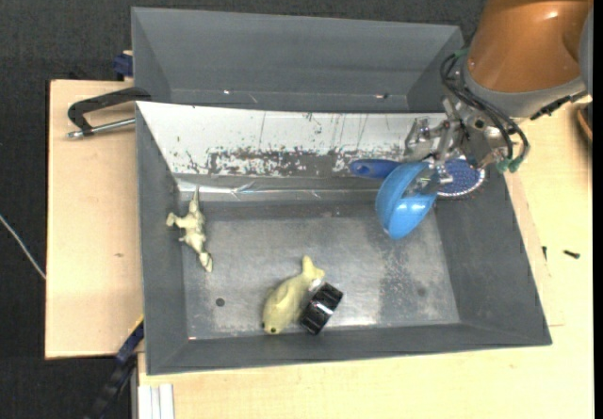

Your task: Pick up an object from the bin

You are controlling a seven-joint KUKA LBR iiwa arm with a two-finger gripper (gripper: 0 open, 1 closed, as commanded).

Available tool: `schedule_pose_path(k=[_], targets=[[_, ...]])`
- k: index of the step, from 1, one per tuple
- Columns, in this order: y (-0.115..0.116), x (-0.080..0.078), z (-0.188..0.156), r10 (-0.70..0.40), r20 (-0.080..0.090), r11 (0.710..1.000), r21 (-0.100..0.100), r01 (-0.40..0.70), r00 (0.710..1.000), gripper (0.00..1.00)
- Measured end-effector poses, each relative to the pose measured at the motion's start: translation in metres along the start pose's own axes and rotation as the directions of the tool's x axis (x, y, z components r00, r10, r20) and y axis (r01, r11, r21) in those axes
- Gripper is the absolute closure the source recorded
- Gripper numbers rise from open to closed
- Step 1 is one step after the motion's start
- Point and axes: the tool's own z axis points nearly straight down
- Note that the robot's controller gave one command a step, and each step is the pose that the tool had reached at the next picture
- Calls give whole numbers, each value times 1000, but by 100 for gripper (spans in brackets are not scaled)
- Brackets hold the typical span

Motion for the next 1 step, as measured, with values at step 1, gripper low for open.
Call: schedule_pose_path(k=[1], targets=[[0,0,0,0,0,1000,0,0,1000,100]])
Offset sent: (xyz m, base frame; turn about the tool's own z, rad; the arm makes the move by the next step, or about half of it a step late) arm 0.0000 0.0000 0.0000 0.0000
